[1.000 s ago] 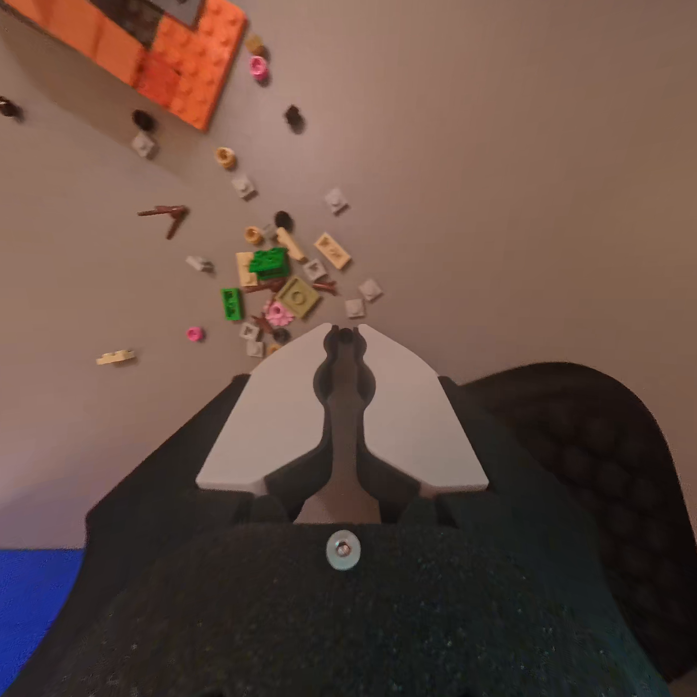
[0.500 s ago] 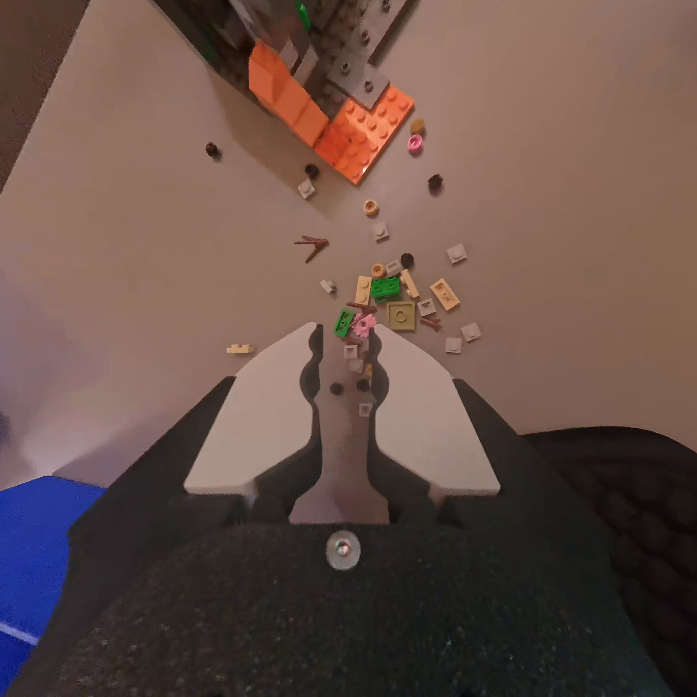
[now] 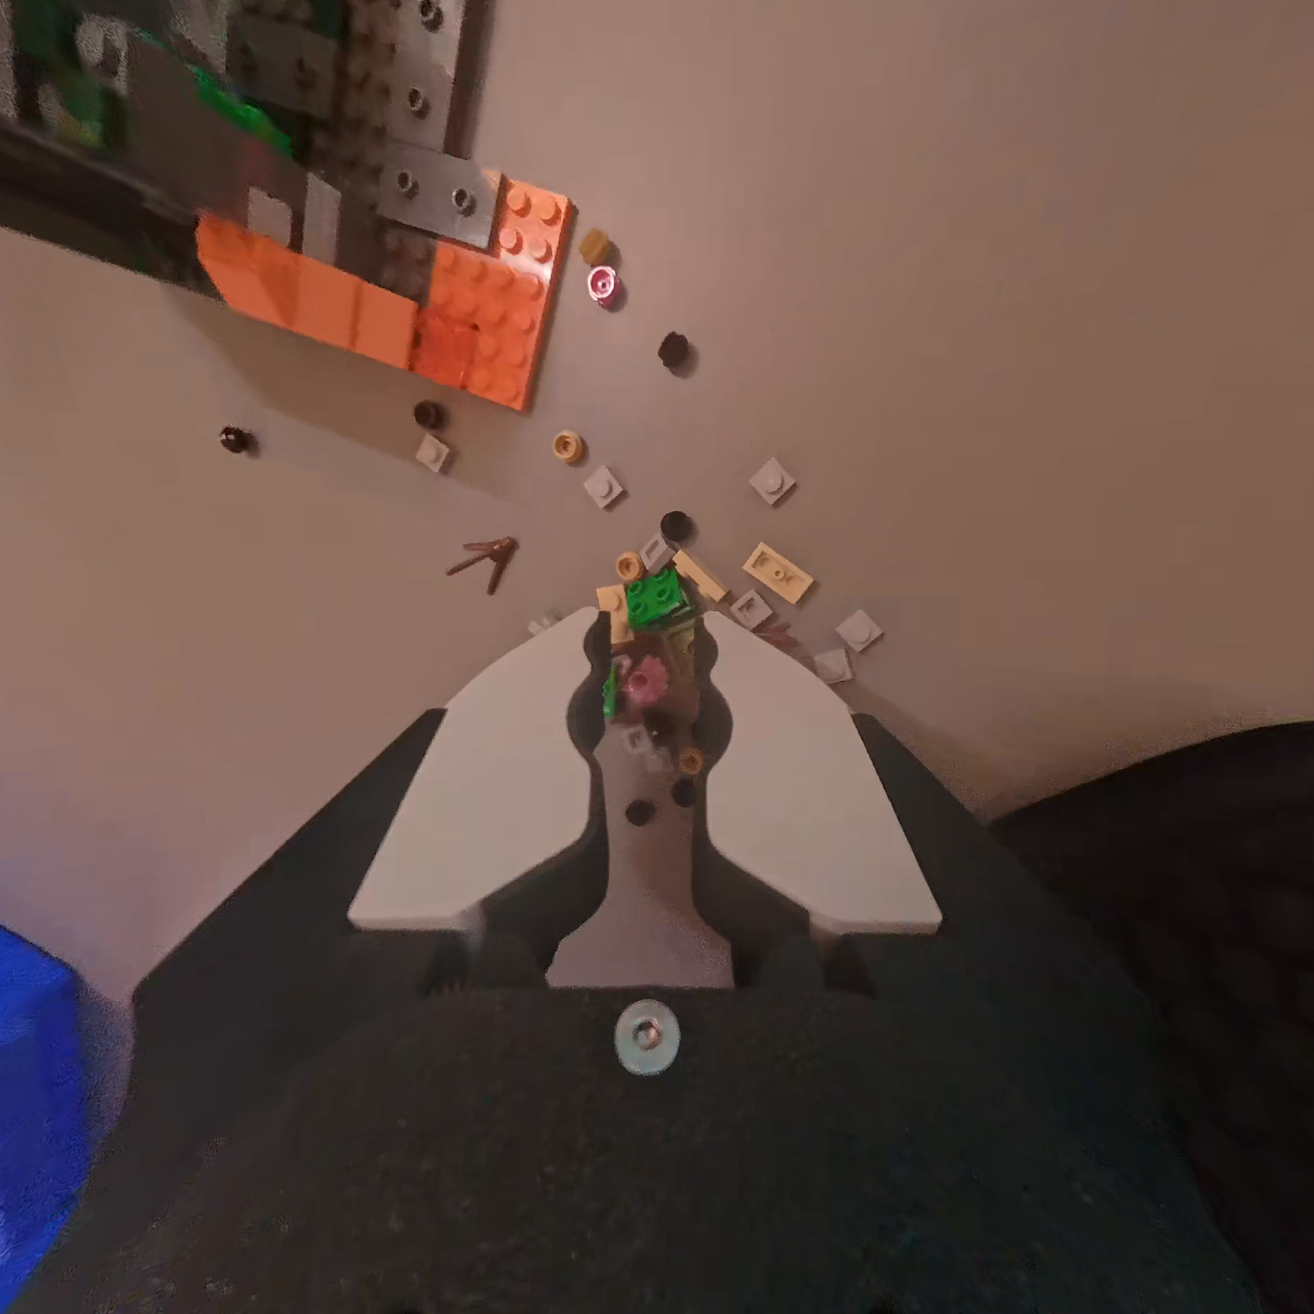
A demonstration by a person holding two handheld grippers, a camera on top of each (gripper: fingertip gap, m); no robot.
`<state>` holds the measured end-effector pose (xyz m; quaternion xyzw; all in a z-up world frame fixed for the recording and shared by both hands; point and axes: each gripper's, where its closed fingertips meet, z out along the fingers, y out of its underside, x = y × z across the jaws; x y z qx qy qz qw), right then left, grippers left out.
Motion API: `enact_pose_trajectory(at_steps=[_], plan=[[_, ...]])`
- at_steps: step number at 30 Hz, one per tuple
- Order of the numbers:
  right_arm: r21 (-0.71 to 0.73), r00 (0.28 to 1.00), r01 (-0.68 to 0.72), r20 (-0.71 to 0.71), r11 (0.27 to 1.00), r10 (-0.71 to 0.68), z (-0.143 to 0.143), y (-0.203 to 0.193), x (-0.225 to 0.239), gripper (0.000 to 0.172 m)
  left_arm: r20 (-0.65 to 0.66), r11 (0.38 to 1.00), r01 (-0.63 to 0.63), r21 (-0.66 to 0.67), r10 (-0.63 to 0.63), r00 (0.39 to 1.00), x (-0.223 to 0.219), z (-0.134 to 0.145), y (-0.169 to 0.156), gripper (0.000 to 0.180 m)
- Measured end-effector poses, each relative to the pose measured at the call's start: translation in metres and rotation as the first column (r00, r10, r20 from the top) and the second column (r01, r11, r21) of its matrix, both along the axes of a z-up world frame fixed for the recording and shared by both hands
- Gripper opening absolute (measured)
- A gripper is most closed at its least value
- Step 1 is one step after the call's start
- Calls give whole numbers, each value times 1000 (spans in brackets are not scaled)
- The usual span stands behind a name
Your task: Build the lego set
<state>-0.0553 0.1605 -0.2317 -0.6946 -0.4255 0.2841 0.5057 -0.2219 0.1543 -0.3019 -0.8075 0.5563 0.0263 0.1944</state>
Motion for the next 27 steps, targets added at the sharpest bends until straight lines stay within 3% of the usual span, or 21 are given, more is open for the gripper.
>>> enact_pose_trajectory(at_steps=[8,18,22,27], plan=[[4,1000,-17,11,1000,17,1,-2,-1,0,-57,986,147,-80,-151,987,4,-2,5,4],[5,999,-37,31,999,37,-1,-6,-4,0,127,967,-30,-253,63,990,-15,24,18,4],[7,999,-39,37,999,39,-2,-6,-4,0,58,967,-117,-226,133,989,-44,23,39,4],[7,998,-35,43,999,34,-3,-5,-3,0,-122,975,-173,-139,157,980,-84,12,58,4]])
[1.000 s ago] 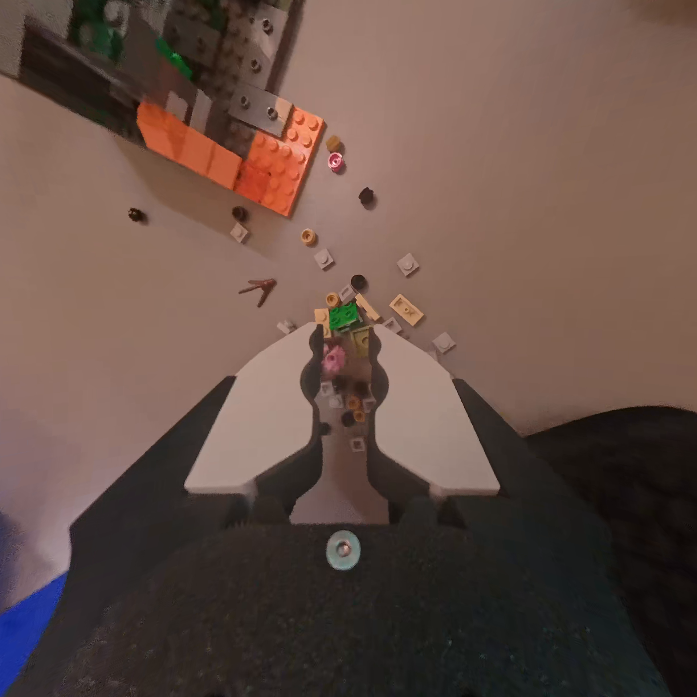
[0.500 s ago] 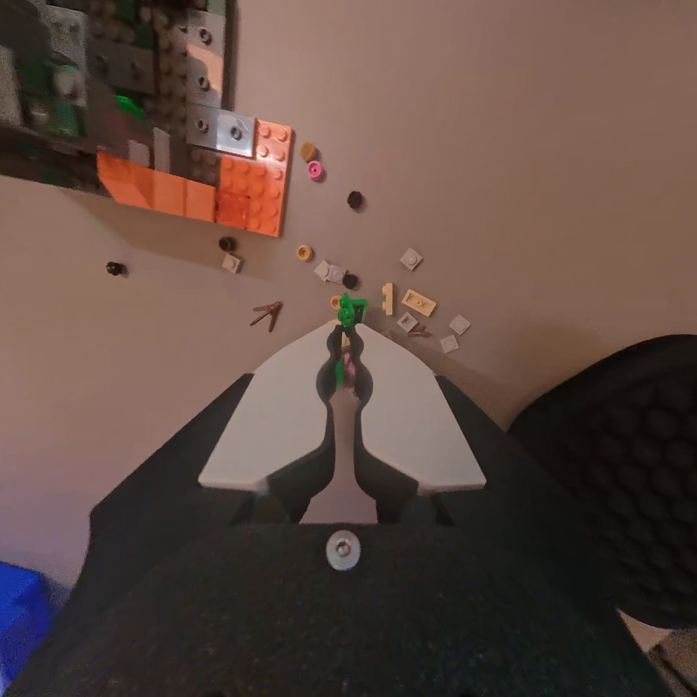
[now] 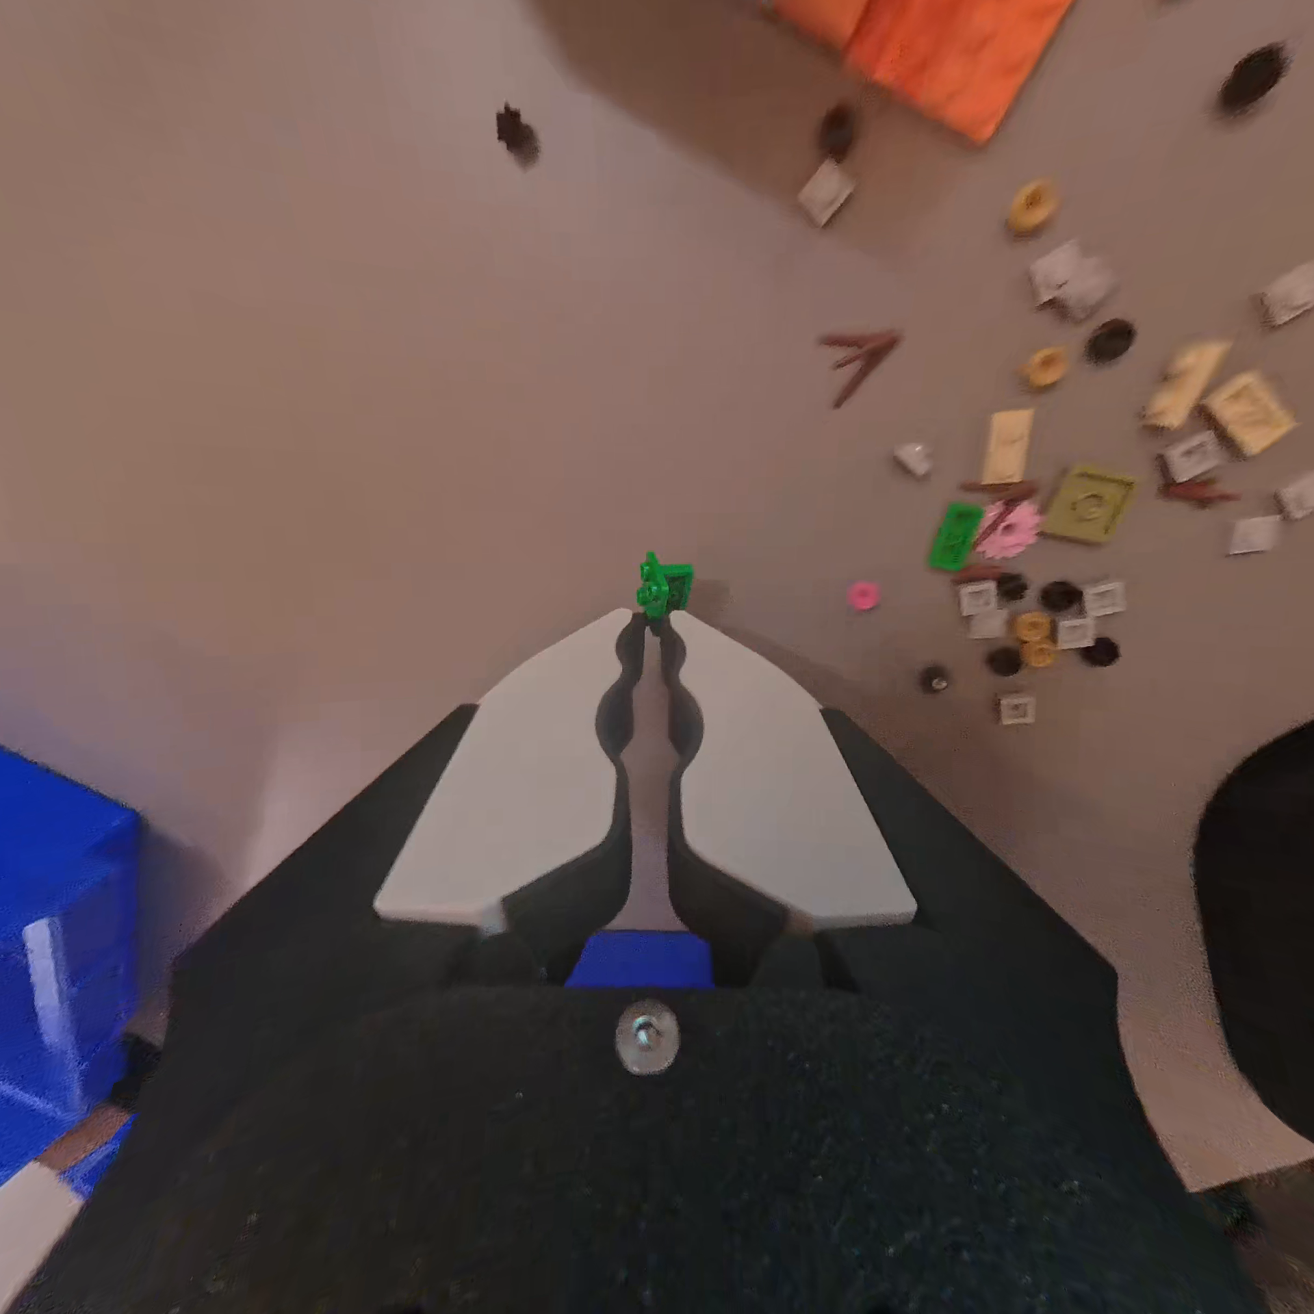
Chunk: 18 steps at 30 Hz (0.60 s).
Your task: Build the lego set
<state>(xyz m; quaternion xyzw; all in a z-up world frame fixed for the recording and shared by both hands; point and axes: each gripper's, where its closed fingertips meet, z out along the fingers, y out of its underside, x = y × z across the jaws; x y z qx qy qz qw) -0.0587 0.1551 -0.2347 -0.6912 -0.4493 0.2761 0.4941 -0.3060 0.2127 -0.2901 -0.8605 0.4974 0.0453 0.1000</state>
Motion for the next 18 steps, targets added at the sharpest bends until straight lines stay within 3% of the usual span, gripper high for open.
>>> enact_pose_trajectory(at_steps=[7,18], plan=[[-5,1000,-8,13,1000,8,-3,-1,-2,0,-100,997,78,29,-75,992,2,-5,-2,4],[-3,1000,-8,10,1000,8,-2,-2,-2,0,-76,997,69,44,-66,995,6,3,-4,10]])
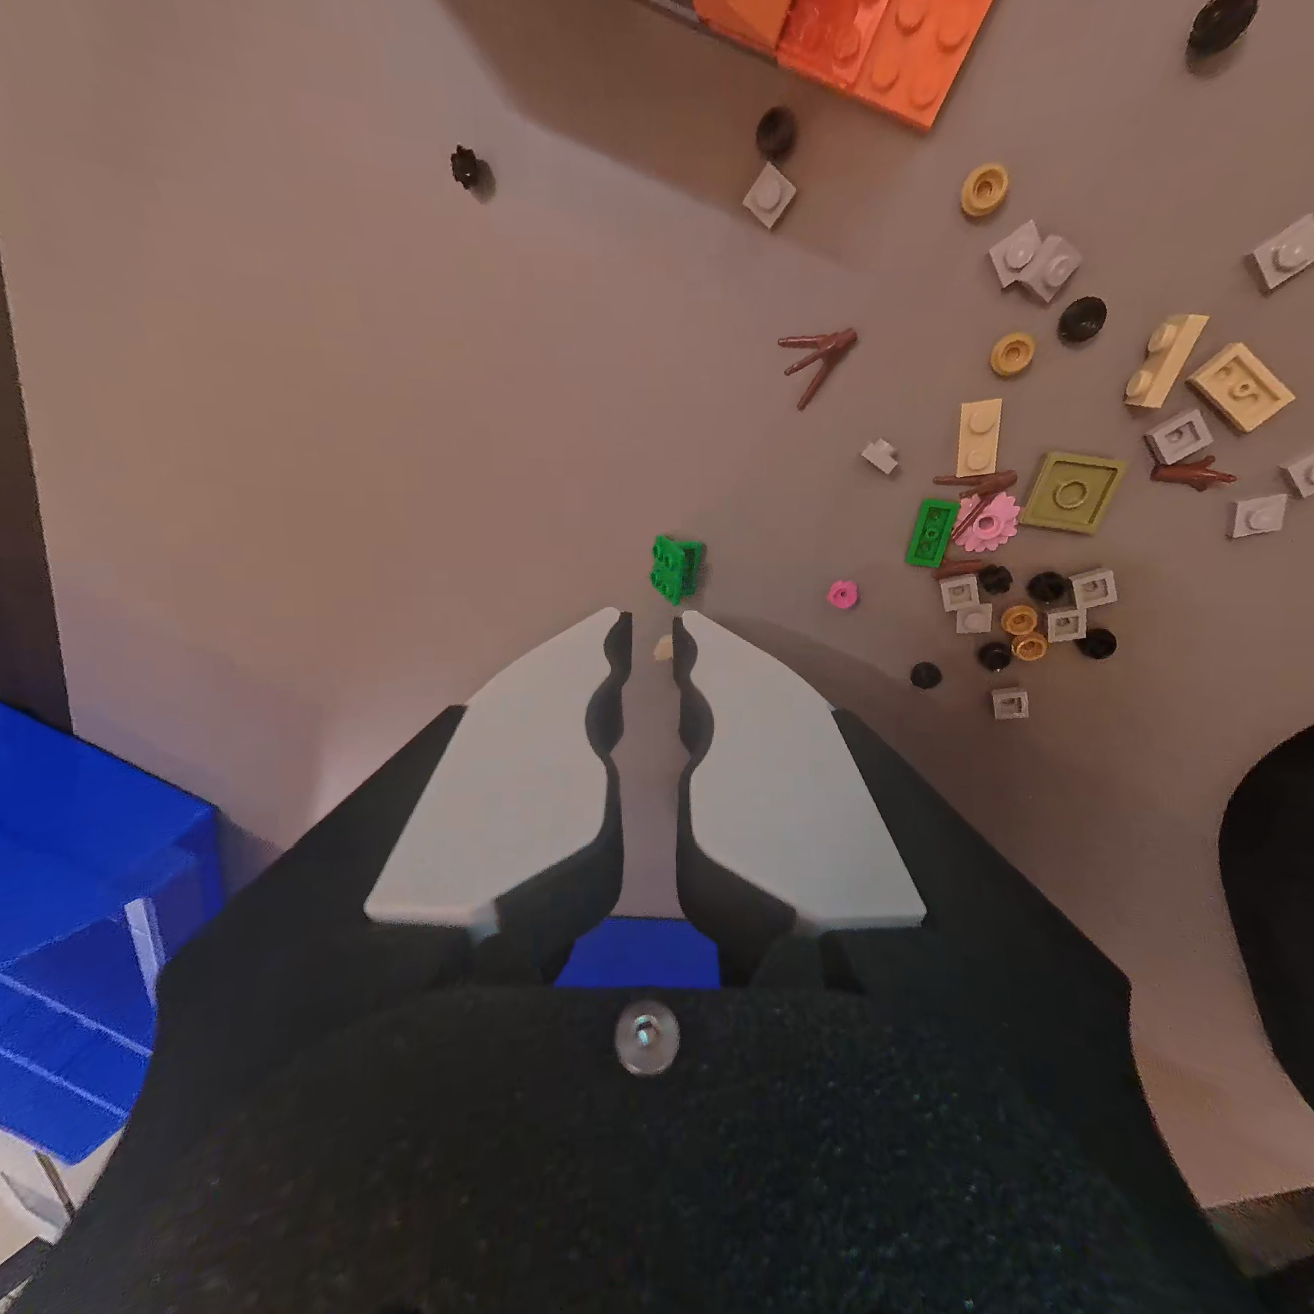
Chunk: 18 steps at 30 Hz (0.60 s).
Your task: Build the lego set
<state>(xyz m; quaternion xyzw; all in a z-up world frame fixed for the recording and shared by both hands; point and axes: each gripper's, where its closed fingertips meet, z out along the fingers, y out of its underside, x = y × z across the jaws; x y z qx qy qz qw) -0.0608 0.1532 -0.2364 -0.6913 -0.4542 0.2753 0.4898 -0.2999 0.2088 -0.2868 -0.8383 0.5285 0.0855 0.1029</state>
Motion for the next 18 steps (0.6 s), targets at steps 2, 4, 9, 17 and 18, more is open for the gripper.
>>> enact_pose_trajectory(at_steps=[2,4,9,17,18], plan=[[1,1000,1,-2,1000,-1,1,0,0,0,16,1000,-6,13,6,1000,1,6,0,10],[2,1000,2,-11,1000,-2,3,0,0,0,53,999,-17,35,15,998,4,13,-1,10],[-4,997,24,-71,1000,-24,13,2,4,0,221,994,-50,98,27,975,28,36,-8,7],[-12,993,52,-109,999,-53,19,8,11,0,351,984,-24,178,-40,936,69,54,-39,11],[-7,993,52,-109,999,-52,19,7,11,0,352,982,-18,189,-50,935,72,54,-42,12]])
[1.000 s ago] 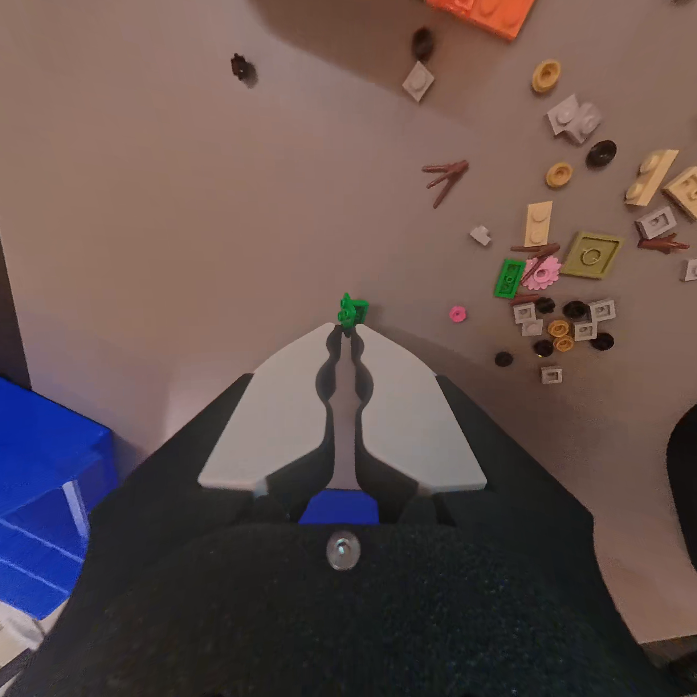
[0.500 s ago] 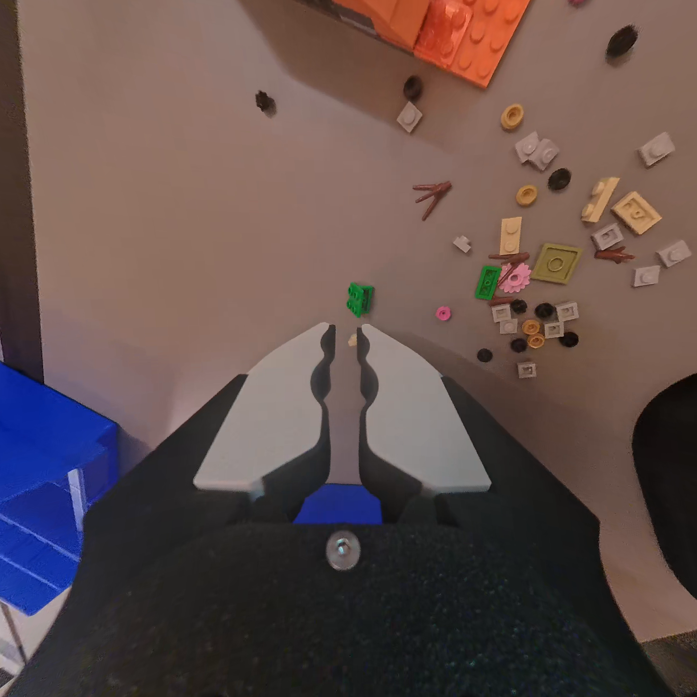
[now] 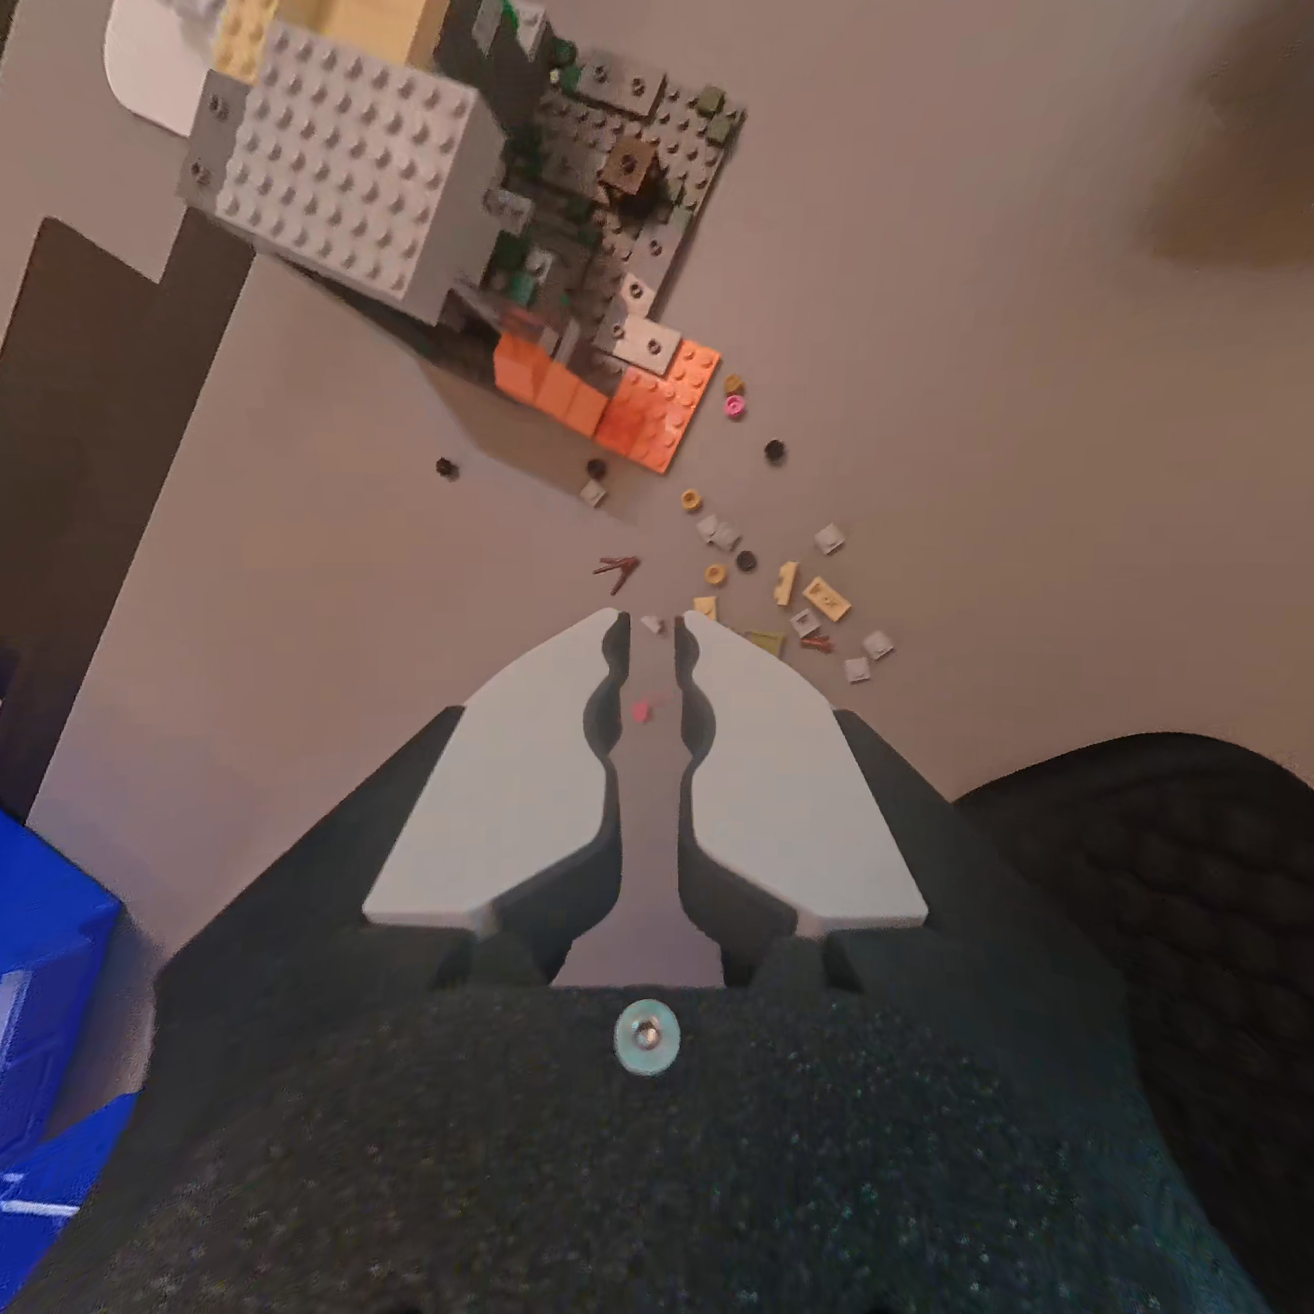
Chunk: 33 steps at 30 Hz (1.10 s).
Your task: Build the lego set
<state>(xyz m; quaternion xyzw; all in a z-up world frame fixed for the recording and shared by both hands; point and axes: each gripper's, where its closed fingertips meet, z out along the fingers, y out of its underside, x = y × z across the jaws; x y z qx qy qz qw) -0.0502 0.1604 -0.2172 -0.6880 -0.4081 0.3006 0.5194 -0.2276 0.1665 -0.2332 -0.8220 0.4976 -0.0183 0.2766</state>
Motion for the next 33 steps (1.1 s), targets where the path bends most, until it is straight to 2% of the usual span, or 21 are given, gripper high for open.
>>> enact_pose_trajectory(at_steps=[4,12,14,16,17,25,33], plan=[[25,1000,-9,-13,1000,10,4,-2,-1,0,-6,999,23,32,-23,1000,6,-3,-10,19],[12,997,-19,-81,1000,20,8,-2,-3,1,31,1000,-9,-10,10,999,0,-15,-20,19],[14,996,-16,-83,1000,17,8,-1,-3,6,23,999,0,-48,1,1000,-1,-23,-26,18],[-10,998,5,-59,1000,-6,3,2,-2,26,17,996,12,-83,-11,1000,0,-31,-31,17],[-17,999,1,-42,1000,-1,0,2,-2,27,12,994,24,-110,-23,1000,1,-36,-35,17],[-1,1000,-25,14,1000,25,-6,-2,-4,14,38,975,87,-206,-81,996,25,-60,-55,25],[9,999,-29,26,1000,29,-6,-3,-4,12,-36,977,73,-203,-82,996,18,-74,-49,12]])
